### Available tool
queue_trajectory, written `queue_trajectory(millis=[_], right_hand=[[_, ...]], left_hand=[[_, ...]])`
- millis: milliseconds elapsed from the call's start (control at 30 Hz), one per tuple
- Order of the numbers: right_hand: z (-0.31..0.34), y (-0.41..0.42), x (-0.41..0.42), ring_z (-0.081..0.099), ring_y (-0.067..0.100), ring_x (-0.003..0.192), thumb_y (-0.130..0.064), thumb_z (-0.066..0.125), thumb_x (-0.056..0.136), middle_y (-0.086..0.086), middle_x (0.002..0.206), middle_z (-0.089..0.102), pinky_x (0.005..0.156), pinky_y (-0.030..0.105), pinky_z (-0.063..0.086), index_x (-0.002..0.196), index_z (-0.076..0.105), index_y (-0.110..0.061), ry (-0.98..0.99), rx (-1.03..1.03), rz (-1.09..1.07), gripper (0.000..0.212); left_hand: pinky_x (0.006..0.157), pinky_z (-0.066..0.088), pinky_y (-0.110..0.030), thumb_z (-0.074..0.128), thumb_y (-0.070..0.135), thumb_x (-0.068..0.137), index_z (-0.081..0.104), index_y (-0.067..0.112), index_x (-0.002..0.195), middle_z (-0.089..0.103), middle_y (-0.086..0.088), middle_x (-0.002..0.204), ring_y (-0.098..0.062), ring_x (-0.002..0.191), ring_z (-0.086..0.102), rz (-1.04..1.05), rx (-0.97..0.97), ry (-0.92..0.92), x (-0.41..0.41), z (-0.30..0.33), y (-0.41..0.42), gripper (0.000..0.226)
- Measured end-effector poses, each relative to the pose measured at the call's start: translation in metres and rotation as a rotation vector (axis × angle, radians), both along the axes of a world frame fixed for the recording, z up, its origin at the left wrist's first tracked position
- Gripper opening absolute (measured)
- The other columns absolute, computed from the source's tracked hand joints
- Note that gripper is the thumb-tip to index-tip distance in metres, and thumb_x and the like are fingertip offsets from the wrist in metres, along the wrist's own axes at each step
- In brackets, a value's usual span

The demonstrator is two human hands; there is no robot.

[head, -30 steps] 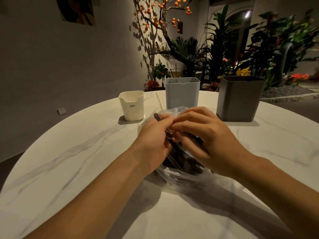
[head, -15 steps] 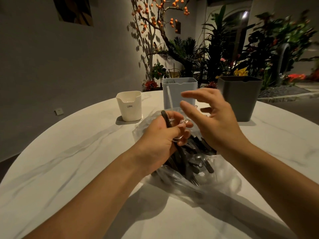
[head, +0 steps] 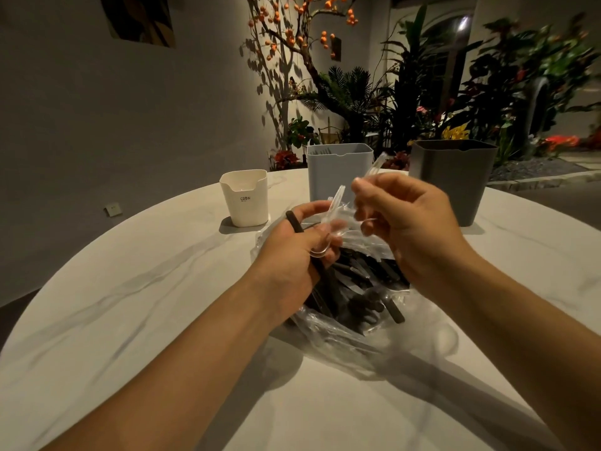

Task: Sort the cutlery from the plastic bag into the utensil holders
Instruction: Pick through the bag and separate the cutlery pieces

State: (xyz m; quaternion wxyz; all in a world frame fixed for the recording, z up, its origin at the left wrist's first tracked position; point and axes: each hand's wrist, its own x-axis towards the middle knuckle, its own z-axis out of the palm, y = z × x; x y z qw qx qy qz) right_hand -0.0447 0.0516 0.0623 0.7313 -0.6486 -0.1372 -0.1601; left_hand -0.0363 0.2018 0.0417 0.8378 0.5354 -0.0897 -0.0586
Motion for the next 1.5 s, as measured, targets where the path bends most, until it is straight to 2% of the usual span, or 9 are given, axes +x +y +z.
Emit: queue_trajectory(millis=[333,467,600,767,867,1033,1167,1367,1500], right_hand=[[-0.007,0.004,0.002,0.063,-0.002,0.060,-0.018,0.071,0.089,0.003,0.081,0.073,0.053,0.010,0.045,0.093,0.072,-0.008,0.020,-0.156,-0.033,0.011],[-0.011,0.007,0.005,0.069,0.010,0.078,-0.027,0.076,0.084,-0.002,0.083,0.072,0.069,0.023,0.057,0.093,0.074,-0.017,-0.029,-0.383,-0.175,0.014],[-0.013,0.004,0.009,0.055,0.008,0.071,-0.040,0.080,0.078,-0.004,0.080,0.057,0.063,0.020,0.047,0.098,0.060,-0.021,-0.028,-0.438,-0.332,0.035],[-0.015,0.004,0.004,0.054,0.012,0.055,-0.050,0.045,0.100,-0.005,0.058,0.057,0.051,0.027,0.044,0.075,0.064,-0.018,0.083,-0.387,-0.109,0.045],[-0.016,0.004,-0.005,0.062,0.020,0.061,-0.066,0.039,0.090,0.004,0.070,0.064,0.053,0.030,0.055,0.092,0.069,-0.015,0.130,-0.514,0.136,0.059],[-0.024,0.005,-0.009,0.071,0.008,0.084,-0.047,0.063,0.091,-0.006,0.092,0.073,0.083,0.032,0.060,0.102,0.066,-0.026,0.033,-0.878,0.307,0.024],[-0.023,0.001,-0.008,0.062,0.005,0.069,-0.030,0.054,0.101,-0.005,0.077,0.065,0.068,0.025,0.054,0.099,0.065,-0.019,0.018,-0.865,0.292,0.016],[-0.020,-0.009,-0.006,0.051,0.015,0.062,-0.054,0.044,0.093,0.003,0.072,0.056,0.061,0.028,0.047,0.088,0.069,-0.011,0.034,-0.741,0.314,0.050],[-0.017,-0.014,-0.008,0.049,0.010,0.057,-0.043,0.059,0.092,0.000,0.066,0.055,0.053,0.019,0.040,0.085,0.067,-0.014,0.066,-0.745,0.466,0.031]], left_hand=[[0.059,0.046,-0.023,0.042,0.011,0.104,0.069,0.004,0.116,0.073,-0.012,0.097,-0.014,0.069,0.062,-0.062,-0.103,0.047,0.001,0.000,0.000,0.030],[0.068,0.050,-0.024,0.046,0.027,0.105,0.067,0.008,0.125,0.071,-0.011,0.115,-0.013,0.086,0.064,-0.073,0.030,-0.009,-0.003,-0.002,-0.001,0.035],[0.067,0.050,-0.022,0.046,0.007,0.104,0.061,0.004,0.128,0.067,-0.008,0.104,-0.009,0.080,0.065,-0.085,0.067,-0.063,-0.003,-0.004,-0.002,0.029],[0.068,0.053,-0.023,0.046,0.002,0.102,0.060,0.009,0.129,0.070,-0.008,0.099,-0.012,0.078,0.065,-0.020,0.013,-0.052,-0.001,-0.003,-0.002,0.031],[0.071,0.058,-0.027,0.048,0.003,0.101,0.061,0.011,0.127,0.072,-0.009,0.098,-0.015,0.082,0.070,0.027,-0.066,-0.033,0.000,-0.001,0.001,0.030],[0.059,0.054,-0.022,0.048,-0.002,0.100,0.058,0.010,0.132,0.067,-0.008,0.090,-0.012,0.070,0.065,0.117,-0.174,-0.014,0.004,0.005,0.004,0.035],[0.060,0.053,-0.022,0.048,-0.004,0.099,0.055,0.007,0.135,0.064,-0.010,0.092,-0.013,0.070,0.063,0.118,-0.241,-0.014,0.003,0.006,0.003,0.038],[0.064,0.056,-0.021,0.050,-0.001,0.098,0.058,0.004,0.131,0.066,-0.007,0.092,-0.013,0.077,0.068,0.117,-0.319,-0.042,0.005,0.014,0.017,0.034],[0.067,0.058,-0.023,0.048,-0.002,0.100,0.054,0.005,0.136,0.066,-0.011,0.097,-0.014,0.076,0.071,0.154,-0.341,-0.024,0.005,0.016,0.024,0.038]])
